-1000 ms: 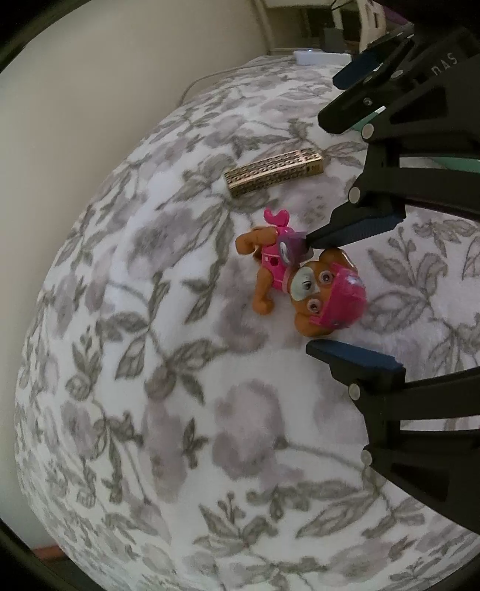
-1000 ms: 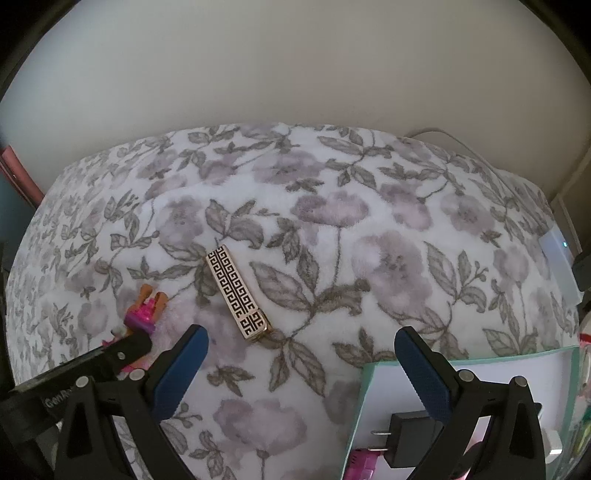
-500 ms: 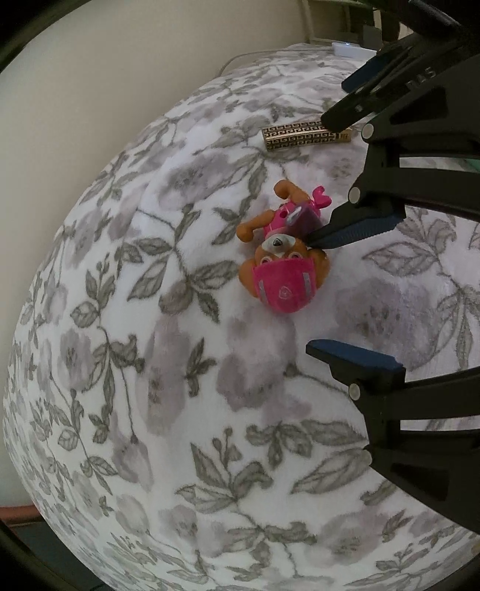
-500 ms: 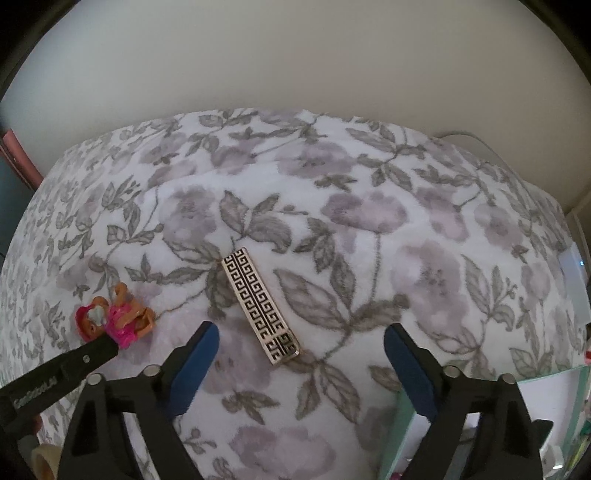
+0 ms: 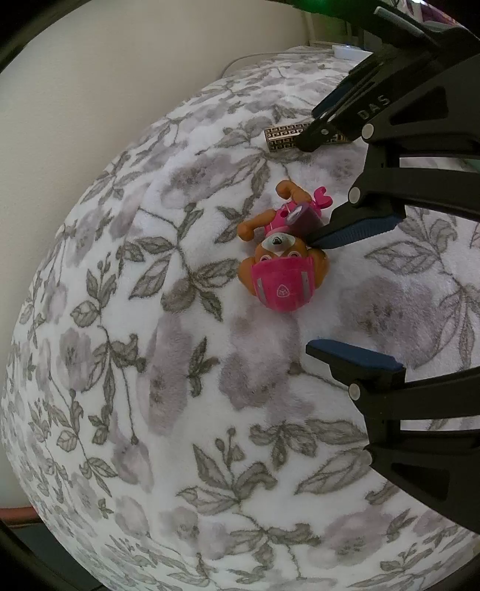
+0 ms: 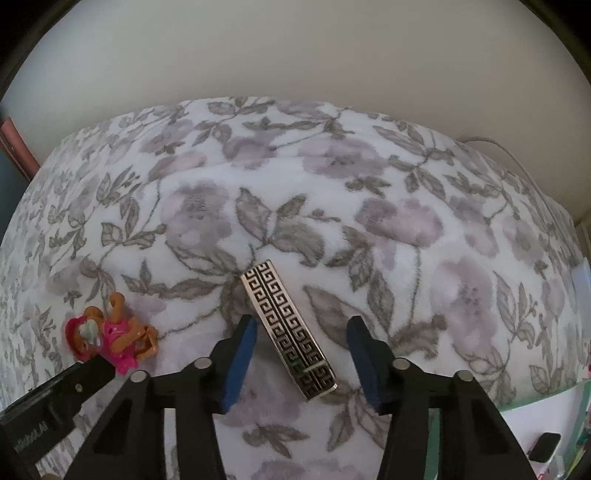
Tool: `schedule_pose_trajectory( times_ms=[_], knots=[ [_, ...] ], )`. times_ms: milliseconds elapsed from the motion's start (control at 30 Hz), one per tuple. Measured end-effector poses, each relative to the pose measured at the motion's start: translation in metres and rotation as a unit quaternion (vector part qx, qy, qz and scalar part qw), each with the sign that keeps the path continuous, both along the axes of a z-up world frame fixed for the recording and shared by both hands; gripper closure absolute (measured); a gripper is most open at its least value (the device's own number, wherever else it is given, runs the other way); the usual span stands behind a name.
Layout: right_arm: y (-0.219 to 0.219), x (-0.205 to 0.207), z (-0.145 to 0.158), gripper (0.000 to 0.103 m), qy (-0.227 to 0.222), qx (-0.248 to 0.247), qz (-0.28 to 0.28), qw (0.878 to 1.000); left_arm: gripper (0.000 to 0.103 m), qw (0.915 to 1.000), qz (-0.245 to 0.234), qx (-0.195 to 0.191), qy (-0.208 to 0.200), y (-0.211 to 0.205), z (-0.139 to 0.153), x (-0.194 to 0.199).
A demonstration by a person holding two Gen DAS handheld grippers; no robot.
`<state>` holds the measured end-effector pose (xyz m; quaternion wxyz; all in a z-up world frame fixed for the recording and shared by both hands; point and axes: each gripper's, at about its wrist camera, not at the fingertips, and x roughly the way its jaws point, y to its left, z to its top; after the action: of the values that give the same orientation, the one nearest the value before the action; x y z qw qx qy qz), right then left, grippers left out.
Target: Organize rigid objects
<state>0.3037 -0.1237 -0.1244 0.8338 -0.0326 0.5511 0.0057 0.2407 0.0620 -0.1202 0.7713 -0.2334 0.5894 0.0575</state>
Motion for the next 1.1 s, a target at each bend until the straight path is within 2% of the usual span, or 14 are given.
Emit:
schedule_pose_trajectory(
  times_ms=[267, 333, 533, 900, 1100],
  knots=[
    [0.004, 0.011, -0.004, 0.057, 0.001, -0.005, 0.004, 1.000, 0.050, 1.0000, -0.003, 0.004, 0.000, -0.002, -0.001, 0.002],
    [0.006, 0.012, -0.003, 0.065, 0.003, -0.004, 0.010, 1.000, 0.050, 1.0000, -0.004, 0.006, 0.000, -0.003, -0.001, 0.003],
    [0.009, 0.010, -0.004, 0.077, 0.012, -0.007, 0.020, 1.000, 0.050, 0.9999, -0.012, 0.006, 0.000, -0.006, -0.002, 0.006],
    [-0.006, -0.006, -0.001, 0.081, 0.028, 0.017, 0.017, 0.999, 0.043, 0.9975, -0.068, 0.016, -0.002, -0.032, -0.002, 0.014],
    [-0.013, -0.011, 0.000, 0.081, 0.035, 0.025, 0.017, 0.999, 0.043, 0.9934, -0.102, 0.053, -0.006, -0.052, -0.002, 0.019]
  ],
)
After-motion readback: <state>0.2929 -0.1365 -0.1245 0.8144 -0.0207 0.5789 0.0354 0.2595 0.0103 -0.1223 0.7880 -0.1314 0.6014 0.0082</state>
